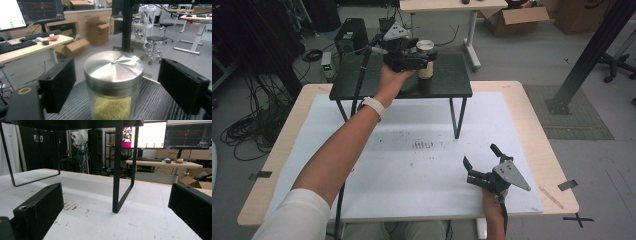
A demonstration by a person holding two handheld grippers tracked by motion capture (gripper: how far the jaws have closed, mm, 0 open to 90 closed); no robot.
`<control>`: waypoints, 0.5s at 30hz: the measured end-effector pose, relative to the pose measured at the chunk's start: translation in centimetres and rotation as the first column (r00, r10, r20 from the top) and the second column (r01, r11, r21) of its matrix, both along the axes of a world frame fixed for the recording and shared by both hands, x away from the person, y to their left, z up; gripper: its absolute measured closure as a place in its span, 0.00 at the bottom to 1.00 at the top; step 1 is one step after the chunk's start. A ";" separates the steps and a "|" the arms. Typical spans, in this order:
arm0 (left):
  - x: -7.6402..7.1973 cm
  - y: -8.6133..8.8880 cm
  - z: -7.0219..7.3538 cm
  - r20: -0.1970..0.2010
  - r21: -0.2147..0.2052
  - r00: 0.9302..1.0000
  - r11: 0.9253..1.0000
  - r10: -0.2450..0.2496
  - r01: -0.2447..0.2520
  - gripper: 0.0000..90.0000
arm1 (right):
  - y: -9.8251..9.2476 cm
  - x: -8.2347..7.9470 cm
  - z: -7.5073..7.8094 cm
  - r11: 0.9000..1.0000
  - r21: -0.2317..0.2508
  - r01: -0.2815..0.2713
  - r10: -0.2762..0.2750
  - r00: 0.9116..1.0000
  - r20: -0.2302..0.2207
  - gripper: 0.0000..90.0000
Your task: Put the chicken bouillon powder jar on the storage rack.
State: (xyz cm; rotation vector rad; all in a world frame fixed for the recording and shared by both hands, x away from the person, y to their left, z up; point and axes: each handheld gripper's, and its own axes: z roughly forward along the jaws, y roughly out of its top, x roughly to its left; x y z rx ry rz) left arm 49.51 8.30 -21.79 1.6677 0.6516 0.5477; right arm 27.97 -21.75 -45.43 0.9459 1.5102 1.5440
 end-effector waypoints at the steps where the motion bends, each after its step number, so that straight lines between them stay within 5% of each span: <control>1: -0.1 0.1 0.1 -0.005 -0.001 1.000 1.000 -0.001 0.001 0.15 | 0.0 0.0 0.0 1.000 0.000 0.000 0.000 1.000 0.000 0.00; 15: -2.2 0.5 0.4 0.004 -0.018 1.000 1.000 -0.003 0.003 0.02 | 0.0 0.0 0.0 1.000 0.001 0.000 0.000 1.000 0.000 0.00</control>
